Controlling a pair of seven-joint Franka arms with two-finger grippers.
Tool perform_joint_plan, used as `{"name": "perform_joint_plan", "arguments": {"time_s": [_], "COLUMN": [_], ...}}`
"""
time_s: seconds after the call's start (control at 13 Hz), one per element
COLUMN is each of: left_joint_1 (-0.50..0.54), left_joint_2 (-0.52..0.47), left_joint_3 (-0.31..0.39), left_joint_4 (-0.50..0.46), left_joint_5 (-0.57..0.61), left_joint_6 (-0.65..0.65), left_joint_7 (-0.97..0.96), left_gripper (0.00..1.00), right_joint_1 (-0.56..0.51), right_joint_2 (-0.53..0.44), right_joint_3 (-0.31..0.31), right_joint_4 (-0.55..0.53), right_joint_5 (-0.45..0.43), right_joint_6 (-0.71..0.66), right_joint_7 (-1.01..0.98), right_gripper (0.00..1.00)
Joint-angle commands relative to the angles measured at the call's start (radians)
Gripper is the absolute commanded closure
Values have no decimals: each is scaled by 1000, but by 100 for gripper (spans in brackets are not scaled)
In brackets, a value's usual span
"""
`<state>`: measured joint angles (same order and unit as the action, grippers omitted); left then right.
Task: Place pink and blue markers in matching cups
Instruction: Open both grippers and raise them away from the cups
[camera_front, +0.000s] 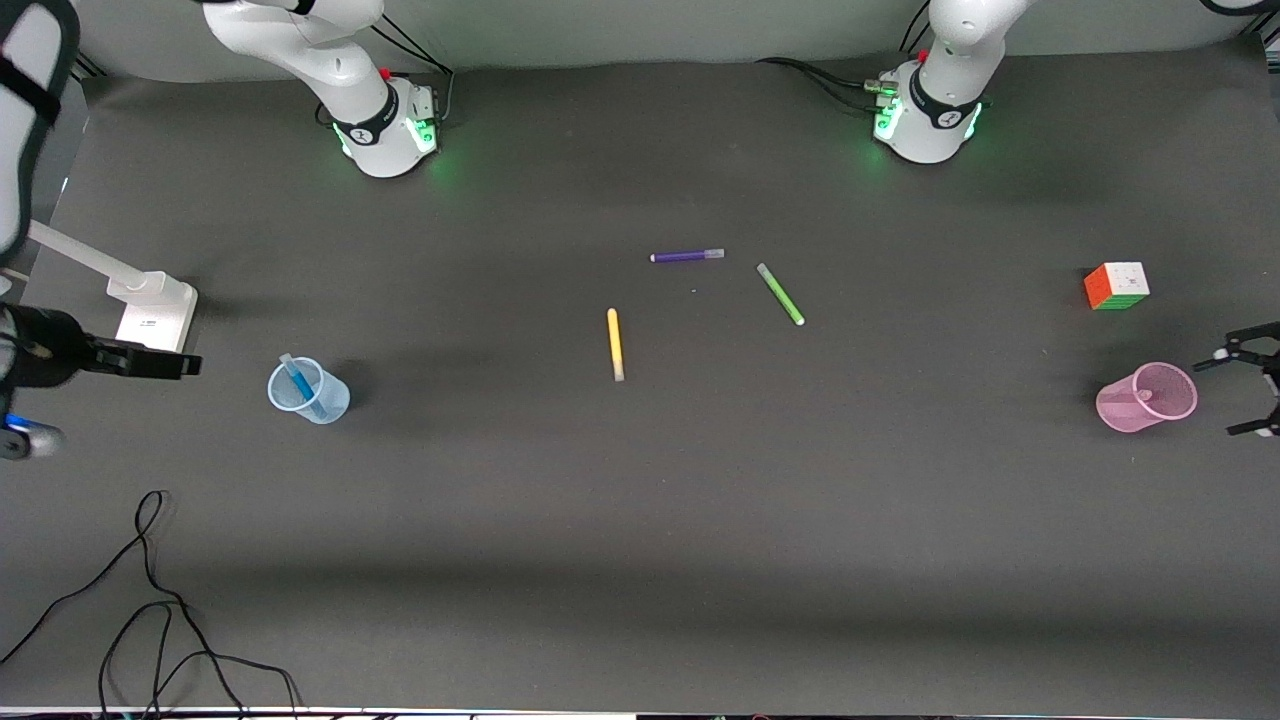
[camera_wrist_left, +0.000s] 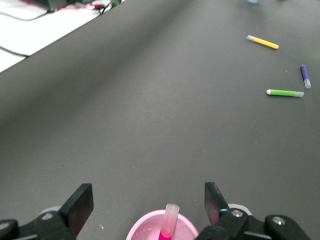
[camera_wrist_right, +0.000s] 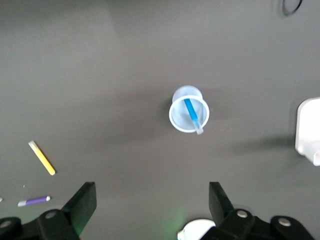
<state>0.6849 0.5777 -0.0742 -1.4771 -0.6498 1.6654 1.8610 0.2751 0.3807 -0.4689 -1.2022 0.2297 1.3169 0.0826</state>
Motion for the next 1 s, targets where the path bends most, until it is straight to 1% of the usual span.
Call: {"name": "perform_joint_plan", "arguments": {"time_s": [0.0, 0.23, 0.38, 0.46, 0.54, 0.62, 0.69, 0.85, 0.92], "left_joint_1": [-83, -175, -258, -313, -359, -389, -412, -438, -456], "left_joint_2": [-155, -248, -304, -330, -350, -366, -375, -390, -400], "left_joint_3": [16, 17, 16, 16, 14, 14, 13, 11, 11], "left_joint_4": [-22, -28, -34, -34, -35, -35, -37, -35, -35], "left_joint_5": [145, 297, 416, 493, 553, 580, 594, 633, 659], "left_joint_6": [-6, -6, -9, -13, -24, -29, -39, -65, -68], "left_joint_7": [-266, -507, -685, -777, -851, -905, -936, -989, -1008], "left_gripper": [1, 1, 1, 1, 1, 1, 1, 1, 1], "right_joint_1": [67, 91, 84, 69, 3, -108, -185, -281, -310], "right_joint_2": [-135, -212, -288, -318, -338, -361, -382, -428, -428], "right_joint_3": [-2, 1, 9, 27, 95, 205, 281, 372, 398], "right_joint_4": [-173, -256, -370, -411, -431, -448, -471, -534, -534], "right_joint_5": [-79, -116, -121, -150, -173, -174, -176, -176, -176], "right_joint_6": [146, 231, 319, 352, 358, 360, 370, 410, 409], "right_joint_7": [20, 19, 17, 17, 19, 19, 14, 5, 2], "right_gripper": [0, 0, 0, 0, 0, 0, 0, 0, 0]}}
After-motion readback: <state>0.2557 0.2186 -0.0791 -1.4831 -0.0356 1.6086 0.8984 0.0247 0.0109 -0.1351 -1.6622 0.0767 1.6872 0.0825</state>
